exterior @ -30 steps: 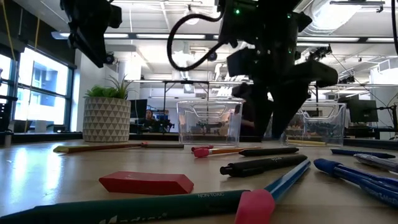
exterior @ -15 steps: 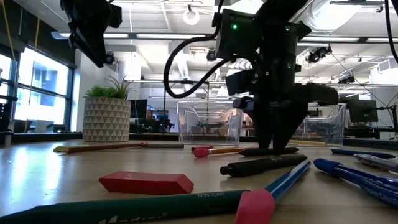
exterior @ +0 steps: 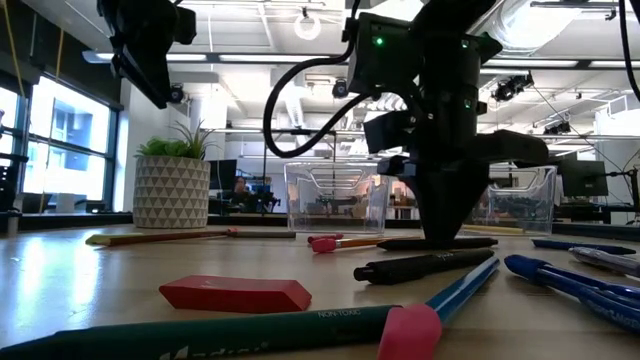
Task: Sort crayons/erasers/pens/pencils in bins
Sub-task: Put the top black pen into the bottom right transparent bin
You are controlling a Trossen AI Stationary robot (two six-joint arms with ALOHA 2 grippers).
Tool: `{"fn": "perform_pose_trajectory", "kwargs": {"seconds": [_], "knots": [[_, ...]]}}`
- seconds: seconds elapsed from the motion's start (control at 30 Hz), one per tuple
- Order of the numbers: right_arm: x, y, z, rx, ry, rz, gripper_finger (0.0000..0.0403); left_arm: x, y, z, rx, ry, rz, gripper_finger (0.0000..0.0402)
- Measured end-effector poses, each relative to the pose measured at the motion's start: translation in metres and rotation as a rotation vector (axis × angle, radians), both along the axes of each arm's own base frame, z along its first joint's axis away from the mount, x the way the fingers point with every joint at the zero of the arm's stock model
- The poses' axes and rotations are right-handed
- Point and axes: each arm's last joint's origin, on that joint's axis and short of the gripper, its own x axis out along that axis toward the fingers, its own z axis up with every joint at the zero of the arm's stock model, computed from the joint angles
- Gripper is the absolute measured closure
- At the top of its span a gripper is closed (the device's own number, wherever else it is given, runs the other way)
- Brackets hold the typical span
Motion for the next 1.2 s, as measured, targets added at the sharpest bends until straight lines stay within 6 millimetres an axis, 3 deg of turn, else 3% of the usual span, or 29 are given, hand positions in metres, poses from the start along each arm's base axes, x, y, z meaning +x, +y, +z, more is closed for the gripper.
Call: {"fn": "perform_pose_trajectory", "kwargs": {"seconds": [0.17, 0.53, 1.2], "knots": [[0.0, 0.0, 0.0, 0.001, 0.001, 0.0, 0.0386, 0.0, 0.0, 0.0, 0.0, 0.0, 0.0, 0.0238], [-0.004, 0.011, 0.005, 0.031, 0.012, -0.029, 0.039, 0.0, 0.0, 0.0, 0.0, 0.0, 0.0, 0.0238], [0.002, 0.034, 0.047, 0.014, 0.066, -0.26, 0.0391, 0.0, 0.0, 0.0, 0.027, 0.018, -0.067, 0.0238]]}}
